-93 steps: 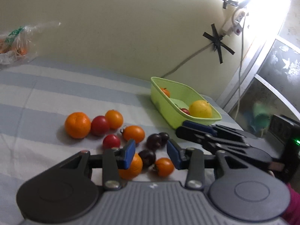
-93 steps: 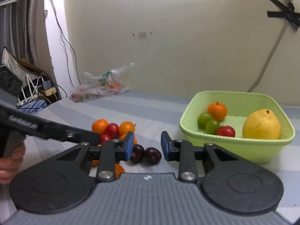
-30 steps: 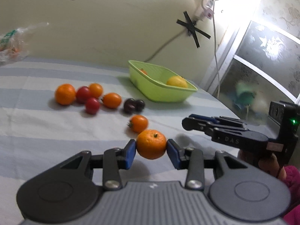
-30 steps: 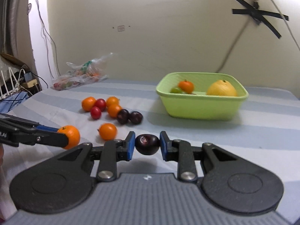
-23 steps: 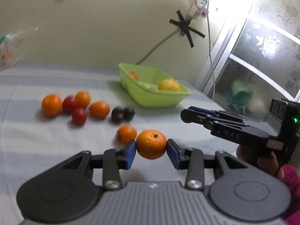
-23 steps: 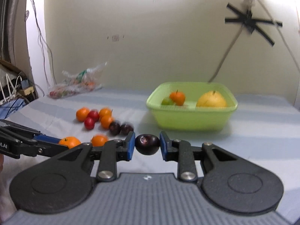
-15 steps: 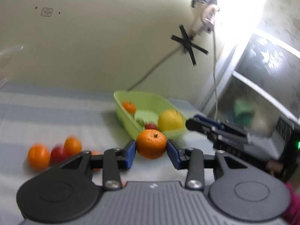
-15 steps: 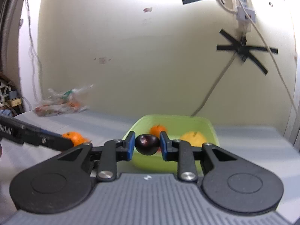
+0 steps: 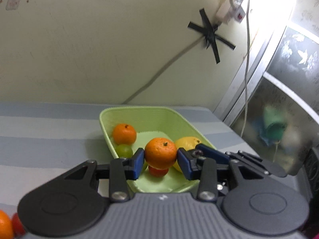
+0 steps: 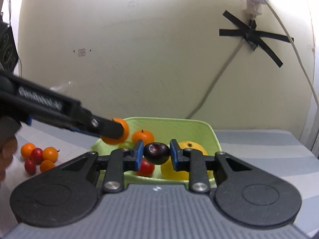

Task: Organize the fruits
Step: 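Lower the orange and dark tomato into the basket and open both grippers, then move both open grippers back toward the remaining fruit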

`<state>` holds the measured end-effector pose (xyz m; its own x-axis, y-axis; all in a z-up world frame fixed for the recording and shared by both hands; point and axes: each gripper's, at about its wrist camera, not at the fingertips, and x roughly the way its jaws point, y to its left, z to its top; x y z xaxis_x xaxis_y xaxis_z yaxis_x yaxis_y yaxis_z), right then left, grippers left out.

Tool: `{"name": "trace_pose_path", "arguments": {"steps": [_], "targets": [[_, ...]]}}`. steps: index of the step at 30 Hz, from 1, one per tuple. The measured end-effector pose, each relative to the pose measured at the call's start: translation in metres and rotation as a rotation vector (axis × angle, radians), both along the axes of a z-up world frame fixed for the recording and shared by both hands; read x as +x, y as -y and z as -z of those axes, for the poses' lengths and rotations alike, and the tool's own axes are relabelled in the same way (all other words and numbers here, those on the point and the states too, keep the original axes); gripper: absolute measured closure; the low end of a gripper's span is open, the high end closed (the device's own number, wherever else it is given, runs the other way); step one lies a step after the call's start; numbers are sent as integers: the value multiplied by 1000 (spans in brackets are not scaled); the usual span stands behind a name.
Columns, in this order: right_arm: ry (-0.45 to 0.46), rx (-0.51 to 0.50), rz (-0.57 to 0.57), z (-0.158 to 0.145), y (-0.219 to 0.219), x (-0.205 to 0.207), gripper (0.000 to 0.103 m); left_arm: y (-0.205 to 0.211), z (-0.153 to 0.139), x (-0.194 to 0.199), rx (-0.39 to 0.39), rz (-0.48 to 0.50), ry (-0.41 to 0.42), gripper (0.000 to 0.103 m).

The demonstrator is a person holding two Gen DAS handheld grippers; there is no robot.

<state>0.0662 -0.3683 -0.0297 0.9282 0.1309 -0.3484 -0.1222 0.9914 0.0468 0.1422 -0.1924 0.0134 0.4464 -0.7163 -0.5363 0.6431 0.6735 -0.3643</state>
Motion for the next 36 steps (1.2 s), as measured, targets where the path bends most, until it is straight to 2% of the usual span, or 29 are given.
{"name": "trace_pose_path", "arguments": {"steps": [5, 6, 7, 10, 18, 23, 29, 36], "targets": [[-3, -5, 1, 4, 0, 2, 70, 6, 10, 1, 38, -19, 3, 64], [-1, -7, 0, 4, -1, 2, 70, 5, 9, 1, 35, -22, 7, 62], [2, -4, -1, 5, -1, 2, 68, 3, 7, 0, 30, -27, 13, 55], [27, 7, 12, 4, 1, 0, 45, -1, -4, -7, 13, -48, 55, 50], [118, 75, 62, -4, 11, -20, 45, -39, -27, -43, -87, -67, 97, 49], [139, 112, 62, -11, 6, -35, 45, -83, -19, -87, -71, -77, 158, 49], [85, 141, 12, -9, -7, -50, 45, -128, 4, -129, 3, -111, 214, 49], [-27, 257, -13, 1, -24, -60, 45, -154, 25, -141, -16, -147, 217, 49]]}}
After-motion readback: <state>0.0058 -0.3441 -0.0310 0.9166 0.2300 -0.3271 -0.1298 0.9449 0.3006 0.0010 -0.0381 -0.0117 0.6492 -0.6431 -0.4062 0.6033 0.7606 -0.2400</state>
